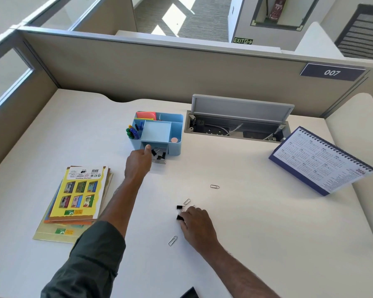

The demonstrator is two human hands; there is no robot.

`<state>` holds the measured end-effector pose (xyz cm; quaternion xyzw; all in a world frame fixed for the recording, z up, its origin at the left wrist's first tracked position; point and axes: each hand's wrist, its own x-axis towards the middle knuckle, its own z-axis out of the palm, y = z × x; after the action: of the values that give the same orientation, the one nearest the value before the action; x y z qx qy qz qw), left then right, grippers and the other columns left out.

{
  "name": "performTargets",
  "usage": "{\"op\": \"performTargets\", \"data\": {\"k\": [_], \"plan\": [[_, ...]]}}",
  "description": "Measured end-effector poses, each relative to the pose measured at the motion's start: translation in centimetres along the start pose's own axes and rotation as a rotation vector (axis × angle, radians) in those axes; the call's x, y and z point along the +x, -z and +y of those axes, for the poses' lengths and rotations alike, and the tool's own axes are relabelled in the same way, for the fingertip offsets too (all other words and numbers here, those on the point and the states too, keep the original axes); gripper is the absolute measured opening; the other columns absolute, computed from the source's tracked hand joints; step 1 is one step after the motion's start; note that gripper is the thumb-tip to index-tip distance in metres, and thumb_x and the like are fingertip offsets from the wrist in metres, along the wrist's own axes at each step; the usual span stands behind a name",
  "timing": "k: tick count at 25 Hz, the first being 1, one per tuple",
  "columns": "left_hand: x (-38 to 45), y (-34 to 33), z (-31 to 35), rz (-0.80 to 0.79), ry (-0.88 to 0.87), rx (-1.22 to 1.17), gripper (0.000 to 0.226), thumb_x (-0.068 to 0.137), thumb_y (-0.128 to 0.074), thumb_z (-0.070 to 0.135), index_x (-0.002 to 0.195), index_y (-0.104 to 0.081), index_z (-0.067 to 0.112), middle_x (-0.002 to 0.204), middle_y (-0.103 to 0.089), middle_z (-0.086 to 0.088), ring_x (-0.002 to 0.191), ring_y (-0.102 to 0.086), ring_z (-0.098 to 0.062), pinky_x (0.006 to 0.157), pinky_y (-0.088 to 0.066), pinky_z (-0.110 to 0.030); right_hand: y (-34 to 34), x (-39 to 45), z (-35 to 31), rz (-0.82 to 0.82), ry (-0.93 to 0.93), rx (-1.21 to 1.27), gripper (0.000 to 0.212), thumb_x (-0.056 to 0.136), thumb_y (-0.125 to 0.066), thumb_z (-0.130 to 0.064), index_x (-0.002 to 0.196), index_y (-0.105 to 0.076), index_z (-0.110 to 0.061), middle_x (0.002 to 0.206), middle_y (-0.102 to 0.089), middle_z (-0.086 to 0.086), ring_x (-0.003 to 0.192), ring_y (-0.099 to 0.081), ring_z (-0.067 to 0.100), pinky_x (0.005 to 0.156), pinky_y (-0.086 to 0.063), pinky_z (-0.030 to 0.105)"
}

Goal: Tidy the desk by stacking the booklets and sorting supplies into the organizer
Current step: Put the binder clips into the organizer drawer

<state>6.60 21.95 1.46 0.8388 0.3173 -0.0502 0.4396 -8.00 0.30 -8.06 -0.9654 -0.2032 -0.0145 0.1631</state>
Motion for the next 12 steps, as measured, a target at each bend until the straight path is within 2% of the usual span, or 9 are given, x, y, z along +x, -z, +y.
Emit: {"op": "performTargets", "data": {"k": [2, 3, 5, 6, 8, 12], "plan": [[-1.7, 0.1, 0.1, 0.023, -0.108, 0.023, 0.052, 0.103, -0.043, 0.05, 0.093, -0.073, 0.009, 0.08, -0.069, -0.01, 0.078, -0.063, -0.028, 0.072, -0.053, -0.039, 0.4, 0.2, 0.1, 0.073, -0.018, 0.066, 0.009, 0.085, -0.067, -0.03, 0.092, -0.068, -0.025, 0.082, -0.056, -0.008, 0.071, -0.055, 0.016, 0.065, -0.042, 0.029], [-2.7, 0.0, 0.1, 0.003, -0.151, 0.013, 0.05, 0.102, -0.046, 0.05, 0.091, -0.073, 0.01, 0.079, -0.069, -0.009, 0.075, -0.063, -0.026, 0.068, -0.055, -0.04, 0.8, 0.5, 0.1, 0.1, -0.029, 0.094, 0.011, 0.086, -0.065, -0.03, 0.095, -0.069, -0.024, 0.084, -0.058, -0.008, 0.072, -0.056, 0.017, 0.067, -0.042, 0.029], [-4.7, -0.3, -0.1, -0.084, -0.184, -0.017, 0.041, 0.101, -0.051, 0.048, 0.086, -0.072, 0.015, 0.068, -0.067, -0.006, 0.058, -0.06, -0.019, 0.05, -0.05, -0.031, 2.3, 1.4, -0.1, 0.159, -0.041, 0.142, 0.011, 0.087, -0.065, -0.029, 0.096, -0.069, -0.024, 0.087, -0.061, -0.007, 0.074, -0.056, 0.016, 0.069, -0.042, 0.028], [-5.7, -0.5, -0.4, -0.134, -0.185, -0.039, 0.038, 0.101, -0.054, 0.046, 0.085, -0.071, 0.016, 0.064, -0.067, -0.005, 0.05, -0.058, -0.017, 0.047, -0.046, -0.027, 3.2, 1.9, -0.3, 0.184, -0.048, 0.168, 0.011, 0.088, -0.066, -0.029, 0.096, -0.069, -0.024, 0.088, -0.062, -0.007, 0.075, -0.056, 0.015, 0.07, -0.042, 0.027], [-7.4, -1.2, -1.2, -0.207, -0.18, -0.118, 0.032, 0.1, -0.058, 0.041, 0.086, -0.072, 0.015, 0.065, -0.069, -0.004, 0.047, -0.059, -0.015, 0.049, -0.047, -0.027, 5.3, 3.2, -0.8, 0.219, -0.067, 0.23, 0.012, 0.089, -0.066, -0.028, 0.1, -0.069, -0.023, 0.091, -0.063, -0.007, 0.079, -0.058, 0.015, 0.073, -0.043, 0.027], [-10.1, -2.2, -1.6, -0.241, -0.164, -0.283, 0.025, 0.1, -0.06, 0.033, 0.089, -0.072, 0.013, 0.075, -0.074, -0.005, 0.057, -0.066, -0.014, 0.053, -0.05, -0.03, 8.1, 5.1, -1.5, 0.29, -0.117, 0.317, 0.015, 0.089, -0.07, -0.027, 0.103, -0.07, -0.023, 0.092, -0.064, -0.008, 0.082, -0.06, 0.013, 0.074, -0.047, 0.027]]}}
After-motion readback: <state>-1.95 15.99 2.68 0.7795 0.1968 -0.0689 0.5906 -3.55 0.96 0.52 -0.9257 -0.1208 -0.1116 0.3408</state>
